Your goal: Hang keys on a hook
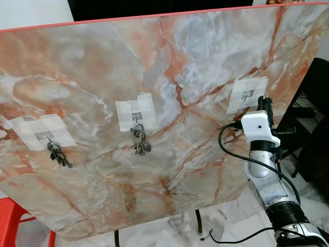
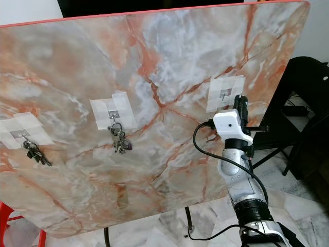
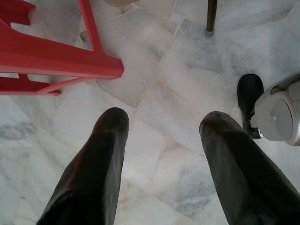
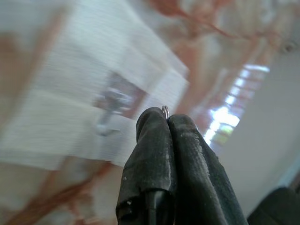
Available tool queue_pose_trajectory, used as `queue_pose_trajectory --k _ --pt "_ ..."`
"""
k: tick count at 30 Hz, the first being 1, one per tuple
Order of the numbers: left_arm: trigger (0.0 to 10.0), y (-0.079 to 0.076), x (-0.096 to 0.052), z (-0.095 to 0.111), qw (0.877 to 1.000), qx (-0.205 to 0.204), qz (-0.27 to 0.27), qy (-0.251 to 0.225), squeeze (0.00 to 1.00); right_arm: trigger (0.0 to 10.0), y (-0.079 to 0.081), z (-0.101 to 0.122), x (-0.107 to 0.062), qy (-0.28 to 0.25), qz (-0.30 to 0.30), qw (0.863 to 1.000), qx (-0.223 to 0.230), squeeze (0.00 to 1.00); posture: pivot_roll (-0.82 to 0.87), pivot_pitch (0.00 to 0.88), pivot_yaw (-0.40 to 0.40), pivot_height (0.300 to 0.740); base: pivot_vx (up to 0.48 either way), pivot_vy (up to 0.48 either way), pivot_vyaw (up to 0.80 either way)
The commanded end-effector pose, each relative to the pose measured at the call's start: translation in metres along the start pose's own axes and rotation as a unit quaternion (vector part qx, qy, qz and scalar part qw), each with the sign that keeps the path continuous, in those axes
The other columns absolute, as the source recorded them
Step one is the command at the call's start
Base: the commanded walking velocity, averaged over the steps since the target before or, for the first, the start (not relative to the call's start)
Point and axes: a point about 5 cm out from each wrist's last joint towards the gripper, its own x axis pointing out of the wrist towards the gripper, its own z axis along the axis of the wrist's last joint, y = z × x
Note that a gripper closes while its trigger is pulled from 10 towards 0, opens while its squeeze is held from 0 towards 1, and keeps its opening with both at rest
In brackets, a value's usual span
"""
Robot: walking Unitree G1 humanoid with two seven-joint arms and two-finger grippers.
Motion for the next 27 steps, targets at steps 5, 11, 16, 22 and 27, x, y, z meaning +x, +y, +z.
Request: queue_pose_trajectory --k 5,11,16,22,27 --pt "10.0 -0.002 -0.001 -0.007 1.000 -0.013 0.004 0.011 0.00 10.0 0.002 0.005 -0.010 -0.015 0.002 1.000 -0.024 0.00 0.00 0.000 -0.008 0.740 0.000 0.000 0.00" --pt "10.0 -0.002 -0.002 -0.009 1.000 -0.014 0.005 0.013 0.00 10.0 0.010 0.001 -0.026 -0.008 0.028 0.999 -0.034 0.00 0.00 0.000 -0.011 0.740 0.000 0.000 0.00" --pt "10.0 -0.001 -0.002 -0.010 1.000 -0.016 0.006 0.012 0.00 10.0 0.009 0.000 -0.026 -0.002 0.024 0.999 -0.046 0.00 0.00 0.000 -0.011 0.740 0.000 0.000 0.00" --pt "10.0 -0.002 -0.002 -0.010 1.000 -0.018 0.006 0.012 0.00 10.0 0.005 0.002 -0.019 -0.004 0.017 0.999 -0.051 0.00 0.00 0.000 -0.012 0.740 0.000 0.000 0.00" --pt "10.0 -0.002 -0.002 -0.010 1.000 -0.020 0.006 0.013 0.00 10.0 -0.001 0.005 -0.016 -0.016 -0.013 0.998 -0.065 0.00 0.01 0.000 -0.012 0.740 0.000 0.000 0.00"
